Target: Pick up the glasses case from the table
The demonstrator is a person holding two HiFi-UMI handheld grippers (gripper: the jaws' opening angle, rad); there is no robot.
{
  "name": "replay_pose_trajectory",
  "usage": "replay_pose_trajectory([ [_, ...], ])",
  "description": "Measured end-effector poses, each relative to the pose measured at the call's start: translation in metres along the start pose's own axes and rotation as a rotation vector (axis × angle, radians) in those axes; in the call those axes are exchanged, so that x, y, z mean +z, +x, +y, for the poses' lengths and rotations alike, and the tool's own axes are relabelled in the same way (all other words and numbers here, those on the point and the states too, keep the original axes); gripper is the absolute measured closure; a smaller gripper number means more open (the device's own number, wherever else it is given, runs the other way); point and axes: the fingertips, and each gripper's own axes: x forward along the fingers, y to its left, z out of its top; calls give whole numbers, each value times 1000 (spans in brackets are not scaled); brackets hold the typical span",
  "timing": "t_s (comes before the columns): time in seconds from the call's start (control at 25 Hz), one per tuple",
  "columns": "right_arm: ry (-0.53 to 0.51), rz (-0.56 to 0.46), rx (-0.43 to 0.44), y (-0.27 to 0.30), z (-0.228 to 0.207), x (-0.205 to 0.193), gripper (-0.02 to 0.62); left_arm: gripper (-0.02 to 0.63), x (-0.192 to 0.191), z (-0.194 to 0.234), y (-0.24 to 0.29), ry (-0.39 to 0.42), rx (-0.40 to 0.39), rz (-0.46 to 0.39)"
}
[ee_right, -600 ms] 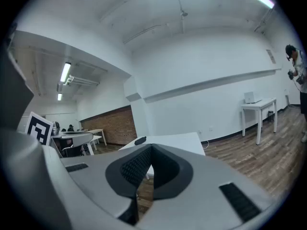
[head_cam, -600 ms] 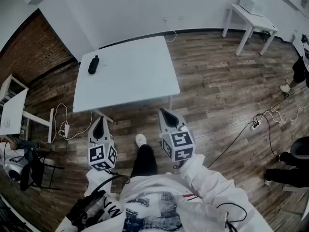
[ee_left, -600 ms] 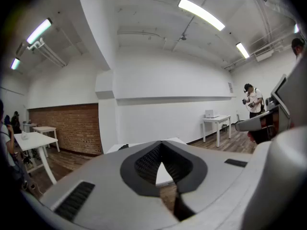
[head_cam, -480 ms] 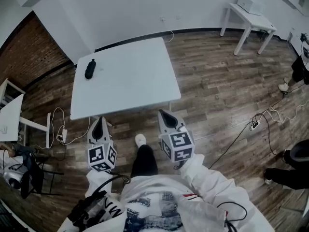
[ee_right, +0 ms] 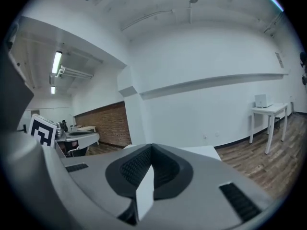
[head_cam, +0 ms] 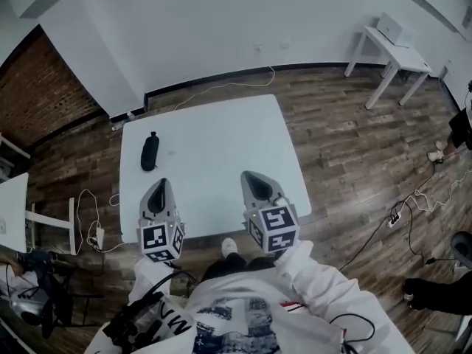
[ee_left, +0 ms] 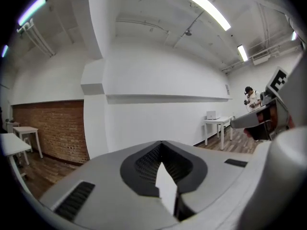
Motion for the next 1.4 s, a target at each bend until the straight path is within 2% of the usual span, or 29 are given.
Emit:
replay_pose_trajectory([
  [0.12, 11, 19, 19, 35, 9, 4, 589, 584, 0, 38, 26, -13, 28, 24],
  [0.24, 26, 51, 26, 58, 6, -3, 589, 584, -9, 58, 39, -21, 52, 59],
  [0.52, 35, 94, 70, 97, 5, -8, 589, 584, -30, 82, 62, -24, 73, 142],
  [0.64, 39, 103, 79, 110, 1, -6, 589, 584, -36, 91, 76, -64, 70, 163],
  [0.68, 43, 106, 78, 113, -2, -6, 589, 532, -40, 91, 82, -88, 55, 173],
  [0.8, 53, 119, 74, 117, -12, -9, 589, 263, -59, 87, 102, -110, -9, 239],
  [0.92, 57, 127, 62, 119, -20, -12, 589, 197, -78, 91, 121, -41, -44, 319],
  [1.0, 61, 131, 50, 122, -24, -14, 589, 173, -85, 99, 134, -18, -46, 348],
  [1.2, 63, 144, 22, 126, -34, -15, 589, 172, -103, 126, 159, 7, -20, 391],
  [1.4, 57, 161, -24, 130, -48, -16, 589, 172, -148, 168, 202, 72, -1, 509],
])
